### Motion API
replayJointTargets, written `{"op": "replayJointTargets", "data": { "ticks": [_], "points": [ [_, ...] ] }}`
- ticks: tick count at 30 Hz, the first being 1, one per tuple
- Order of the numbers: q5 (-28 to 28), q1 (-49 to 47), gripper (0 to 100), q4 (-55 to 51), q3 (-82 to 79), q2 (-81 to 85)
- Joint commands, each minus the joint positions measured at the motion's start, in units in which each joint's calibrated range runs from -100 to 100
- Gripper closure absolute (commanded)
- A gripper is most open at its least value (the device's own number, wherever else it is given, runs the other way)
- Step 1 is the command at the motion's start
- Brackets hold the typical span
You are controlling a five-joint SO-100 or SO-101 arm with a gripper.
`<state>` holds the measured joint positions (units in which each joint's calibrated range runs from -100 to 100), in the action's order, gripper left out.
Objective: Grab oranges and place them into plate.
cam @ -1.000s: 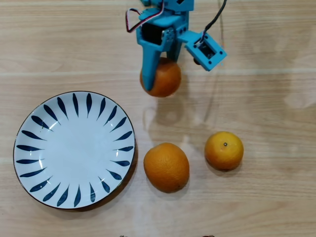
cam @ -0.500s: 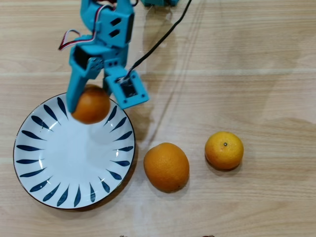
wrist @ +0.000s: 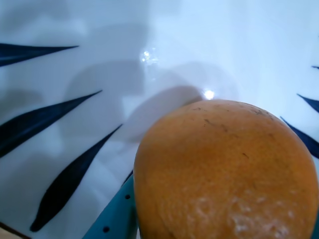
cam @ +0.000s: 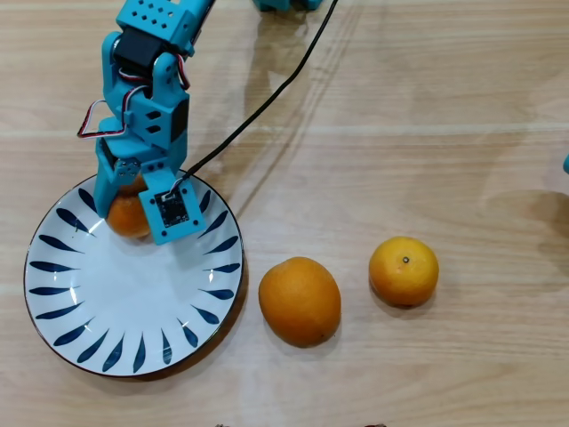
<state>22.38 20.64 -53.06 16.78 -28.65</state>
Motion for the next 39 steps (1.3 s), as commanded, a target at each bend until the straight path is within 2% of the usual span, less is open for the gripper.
{"op": "replayJointTargets", "data": {
  "ticks": [1,8,22,29,39],
  "points": [
    [0.5,0.0,79,0.1,3.0,1.1],
    [0.5,0.2,72,-2.5,3.2,2.4],
    [0.5,-3.5,71,-9.0,2.5,15.2],
    [0.5,-5.1,57,-8.4,-1.2,16.2],
    [0.5,-6.8,58,-8.4,-1.2,16.4]
  ]
}}
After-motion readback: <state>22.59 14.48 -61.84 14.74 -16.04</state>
